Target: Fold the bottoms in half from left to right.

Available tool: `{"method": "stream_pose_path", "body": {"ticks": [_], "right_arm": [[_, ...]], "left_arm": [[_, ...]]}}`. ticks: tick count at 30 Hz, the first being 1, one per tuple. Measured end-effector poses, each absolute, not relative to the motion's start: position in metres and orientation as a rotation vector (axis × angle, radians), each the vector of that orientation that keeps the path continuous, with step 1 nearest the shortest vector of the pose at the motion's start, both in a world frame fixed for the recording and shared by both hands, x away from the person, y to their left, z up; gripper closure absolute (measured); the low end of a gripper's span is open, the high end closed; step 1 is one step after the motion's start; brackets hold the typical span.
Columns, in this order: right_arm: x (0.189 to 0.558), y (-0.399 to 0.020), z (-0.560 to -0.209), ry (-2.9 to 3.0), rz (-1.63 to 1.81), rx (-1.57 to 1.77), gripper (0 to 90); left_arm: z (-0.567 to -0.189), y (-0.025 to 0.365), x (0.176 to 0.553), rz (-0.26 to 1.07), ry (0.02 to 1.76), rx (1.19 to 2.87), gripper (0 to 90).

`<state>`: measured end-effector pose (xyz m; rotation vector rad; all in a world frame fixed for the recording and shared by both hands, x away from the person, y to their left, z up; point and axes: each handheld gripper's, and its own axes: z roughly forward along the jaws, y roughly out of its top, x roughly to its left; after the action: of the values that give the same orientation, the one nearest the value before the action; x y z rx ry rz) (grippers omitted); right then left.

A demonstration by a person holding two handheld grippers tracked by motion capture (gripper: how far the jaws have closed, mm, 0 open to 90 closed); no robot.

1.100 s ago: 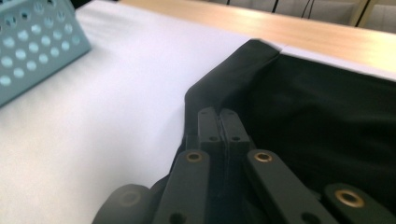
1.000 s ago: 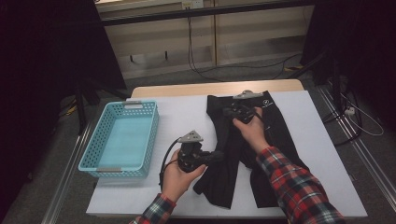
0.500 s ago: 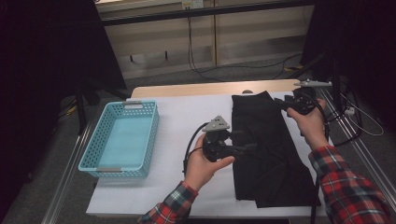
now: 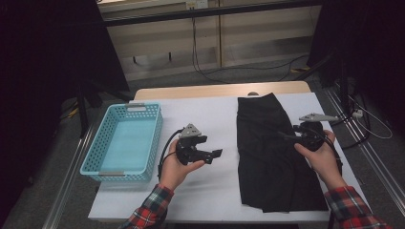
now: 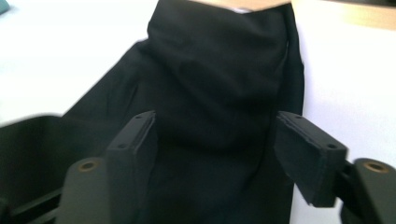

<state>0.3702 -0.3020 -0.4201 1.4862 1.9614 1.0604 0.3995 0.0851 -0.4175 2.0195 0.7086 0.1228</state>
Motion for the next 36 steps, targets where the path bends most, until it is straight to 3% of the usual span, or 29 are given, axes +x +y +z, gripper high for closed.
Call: {"method": "stream_pose_path", "body": {"ticks": [13,22,28,30,36], "right_arm": [[0.331,-0.303,-0.44,2.072,0.968,1.543,47.0],[0.321,-0.298,-0.441,2.084,0.906,1.555,73.4],[0.322,-0.296,-0.447,2.118,0.889,1.578,81.3],[0.322,-0.298,-0.447,2.123,0.908,1.591,90.0],[0.318,-0.307,-0.438,2.104,0.959,1.578,90.0]], "left_arm": [[-0.426,0.097,0.4,0.167,0.705,2.053,13.9],[-0.426,0.101,0.4,0.186,0.71,2.054,14.0],[-0.425,0.101,0.399,0.19,0.702,2.058,14.1],[-0.424,0.1,0.398,0.186,0.701,2.05,14.2],[-0.423,0.102,0.398,0.197,0.703,2.055,14.2]]}}
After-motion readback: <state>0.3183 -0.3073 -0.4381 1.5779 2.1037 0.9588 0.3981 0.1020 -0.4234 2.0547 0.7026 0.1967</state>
